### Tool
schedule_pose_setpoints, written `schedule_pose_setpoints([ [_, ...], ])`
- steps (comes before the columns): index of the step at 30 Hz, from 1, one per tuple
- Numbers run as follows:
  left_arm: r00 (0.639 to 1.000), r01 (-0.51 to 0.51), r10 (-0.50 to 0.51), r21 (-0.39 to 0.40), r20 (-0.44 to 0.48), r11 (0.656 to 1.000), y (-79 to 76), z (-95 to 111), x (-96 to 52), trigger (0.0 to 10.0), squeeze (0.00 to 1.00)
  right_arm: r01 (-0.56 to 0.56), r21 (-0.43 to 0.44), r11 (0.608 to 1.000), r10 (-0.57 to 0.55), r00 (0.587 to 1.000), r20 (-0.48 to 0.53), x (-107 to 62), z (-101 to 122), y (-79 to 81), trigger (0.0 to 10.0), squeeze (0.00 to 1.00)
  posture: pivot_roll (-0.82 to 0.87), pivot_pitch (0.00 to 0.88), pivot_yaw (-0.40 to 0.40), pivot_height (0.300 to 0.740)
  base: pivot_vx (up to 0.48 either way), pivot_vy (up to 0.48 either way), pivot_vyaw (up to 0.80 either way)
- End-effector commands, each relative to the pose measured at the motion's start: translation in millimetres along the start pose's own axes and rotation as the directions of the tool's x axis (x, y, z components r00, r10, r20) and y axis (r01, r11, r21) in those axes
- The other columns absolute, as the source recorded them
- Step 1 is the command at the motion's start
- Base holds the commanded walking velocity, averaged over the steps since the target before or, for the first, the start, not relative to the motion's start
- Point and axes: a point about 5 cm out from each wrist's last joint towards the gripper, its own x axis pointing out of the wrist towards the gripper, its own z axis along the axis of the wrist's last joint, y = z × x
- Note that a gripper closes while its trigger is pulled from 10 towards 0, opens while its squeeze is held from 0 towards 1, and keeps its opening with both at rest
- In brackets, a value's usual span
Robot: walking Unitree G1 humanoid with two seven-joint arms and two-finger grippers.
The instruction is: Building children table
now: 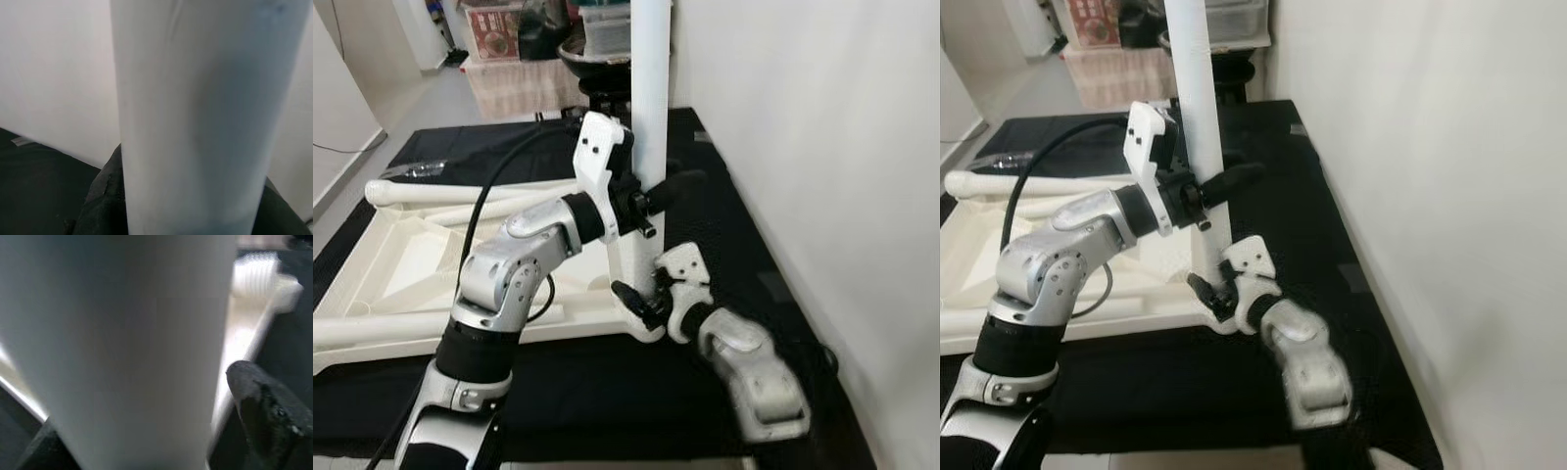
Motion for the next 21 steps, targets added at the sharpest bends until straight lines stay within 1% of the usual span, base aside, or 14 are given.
schedule_pose_setpoints([
  [1,0.999,0.013,-0.014,-0.029,-0.035,0.999,-0.7,-9,-0.7,0.0,0.00,-0.116,-0.040,0.992,0.118,0.991,0.055,1.7,12,-0.9,10.0,1.00,-0.05,0.110,0.037,0.740,0.000,0.000,0.00],
  [2,0.999,0.016,-0.017,-0.029,-0.033,0.999,-1.2,-9,-0.8,0.0,0.00,-0.214,-0.094,0.972,0.220,0.974,0.051,0.6,16,-8.6,10.0,0.00,-0.04,0.108,0.036,0.740,0.000,0.000,0.00],
  [3,0.999,0.018,-0.019,-0.029,-0.032,0.999,-1.7,-9,-0.8,0.0,0.00,-0.278,-0.129,0.952,0.284,0.958,0.038,0.0,20,-15.4,10.0,0.00,-0.05,0.105,0.036,0.740,0.000,0.000,0.00],
  [4,0.999,0.018,-0.019,-0.029,-0.032,0.999,-1.7,-9,-0.8,0.0,0.00,-0.278,-0.129,0.952,0.284,0.958,0.038,0.0,20,-15.4,10.0,0.00,-0.05,0.105,0.036,0.740,0.000,0.000,0.00],
  [5,0.999,0.022,-0.023,-0.031,-0.032,0.999,-2.7,-10,-0.9,0.0,0.00,-0.337,-0.145,0.930,0.344,0.938,0.026,1.6,23,-21.4,10.0,0.00,-0.05,0.104,0.036,0.740,0.000,0.000,0.00],
  [6,0.999,0.022,-0.023,-0.031,-0.032,0.999,-2.7,-10,-0.9,0.0,0.00,-0.337,-0.145,0.930,0.344,0.938,0.026,1.6,23,-21.4,10.0,0.00,-0.05,0.104,0.036,0.740,0.000,0.000,0.00],
  [8,0.999,0.028,-0.029,-0.033,-0.033,0.999,-4.6,-11,-0.8,0.0,0.00,-0.419,-0.152,0.895,0.425,0.905,0.013,8.0,30,-26.9,10.0,0.00,-0.04,0.101,0.035,0.740,0.000,0.000,0.00],
  [9,0.999,0.035,-0.036,-0.033,-0.032,0.999,-6.0,-11,-0.6,0.0,0.00,-0.472,-0.128,0.872,0.478,0.878,0.015,12.6,32,-27.4,0.0,0.00,-0.04,0.100,0.034,0.740,0.000,0.000,0.00],
  [10,0.999,0.038,-0.039,-0.033,-0.032,0.999,-6.8,-11,-0.6,0.0,0.00,-0.504,-0.111,0.856,0.509,0.860,0.019,15.4,34,-27.1,0.0,0.00,-0.04,0.100,0.034,0.740,0.000,0.000,0.00],
  [11,0.999,0.038,-0.039,-0.033,-0.032,0.999,-6.8,-11,-0.6,0.0,0.00,-0.504,-0.111,0.856,0.509,0.860,0.019,15.4,34,-27.1,0.0,0.00,-0.04,0.100,0.034,0.740,0.000,0.000,0.00],
  [12,0.999,0.044,-0.044,-0.031,-0.031,0.999,-7.8,-10,-0.5,0.0,0.00,-0.538,-0.103,0.837,0.542,0.840,0.014,17.6,34,-26.5,0.0,0.00,-0.03,0.097,0.033,0.740,0.000,0.000,0.00],
  [13,0.999,0.044,-0.044,-0.031,-0.031,0.999,-7.8,-10,-0.5,0.0,0.00,-0.538,-0.103,0.837,0.542,0.840,0.014,17.6,34,-26.5,0.0,0.00,-0.03,0.097,0.033,0.740,0.000,0.000,0.00],
  [14,0.998,0.047,-0.048,-0.028,-0.031,0.999,-8.6,-10,-0.4,0.0,0.00,-0.553,-0.107,0.826,0.556,0.831,-0.001,20.2,33,-26.8,0.0,0.00,-0.03,0.098,0.031,0.740,0.000,0.000,0.00],
  [21,0.998,0.048,-0.049,-0.021,-0.033,0.999,-9.2,-9,-1.0,0.0,0.00,-0.563,-0.101,0.820,0.565,0.825,-0.003,25.0,28,-28.2,0.0,0.00,-0.02,0.101,0.027,0.740,0.000,0.000,0.00],
])
